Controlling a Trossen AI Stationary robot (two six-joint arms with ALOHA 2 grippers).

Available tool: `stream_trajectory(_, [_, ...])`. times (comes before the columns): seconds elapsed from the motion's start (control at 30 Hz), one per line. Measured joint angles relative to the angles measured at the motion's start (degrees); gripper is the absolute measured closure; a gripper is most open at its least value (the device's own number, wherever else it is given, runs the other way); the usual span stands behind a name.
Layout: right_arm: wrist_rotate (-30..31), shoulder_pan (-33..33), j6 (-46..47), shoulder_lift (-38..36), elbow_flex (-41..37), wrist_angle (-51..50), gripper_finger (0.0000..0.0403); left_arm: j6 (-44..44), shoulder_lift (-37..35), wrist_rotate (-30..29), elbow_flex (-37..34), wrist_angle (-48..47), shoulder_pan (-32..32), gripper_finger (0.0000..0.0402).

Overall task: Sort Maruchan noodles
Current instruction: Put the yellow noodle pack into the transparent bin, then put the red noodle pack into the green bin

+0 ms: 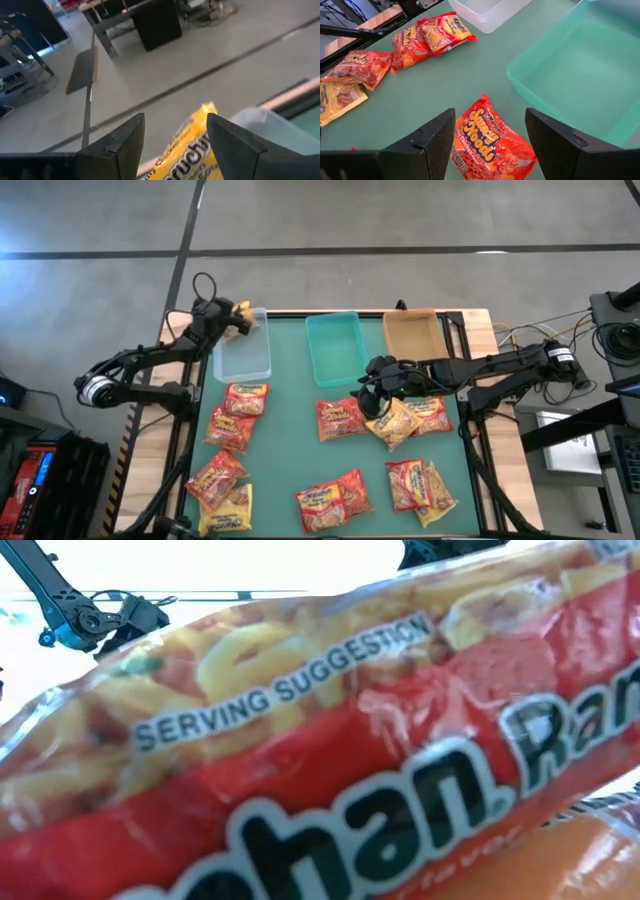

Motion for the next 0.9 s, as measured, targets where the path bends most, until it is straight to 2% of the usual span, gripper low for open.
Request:
stream_trajectory(0.13, [0.0,0.0,2.5,0.0,0.0,0.0,0.0174,-2.2,-0.2,0.6,0.0,2.6,-0.1,0.0205])
stream_trajectory(0.2, [0.0,0.0,2.5,0.0,0.0,-0.2,0.0174,-6.2,-0.6,4.9,0.0,3.1,0.0,0.0205])
stream_trajectory(0.3, [-0.7,0.0,2.3,0.0,0.0,-0.2,0.0174,-15.2,-1.2,18.6,0.0,3.2,-0.1,0.0205])
stream_trajectory(0.47, [-0.5,0.0,2.9,0.0,0.0,0.2,0.0174,-26.5,-1.1,47.2,0.0,3.6,-2.1,0.0205])
stream_trajectory(0.53, [-1.4,0.1,3.0,0.4,0.0,0.5,0.0174,-28.6,-1.0,54.0,-0.1,3.5,-5.1,0.0205])
stream_trajectory(0.63, [-5.6,0.1,3.2,1.8,0.0,1.1,0.0174,-30.5,-1.1,54.8,-0.2,3.5,-11.5,0.0205])
stream_trajectory(0.73, [-9.3,0.5,6.2,3.7,0.0,1.8,0.0174,-30.6,-1.2,51.6,-0.2,3.5,-18.4,0.0205])
stream_trajectory(0.9, [-9.6,3.2,10.6,8.2,0.0,1.7,0.0174,-32.5,-1.2,47.8,-0.2,2.5,-29.0,0.0205])
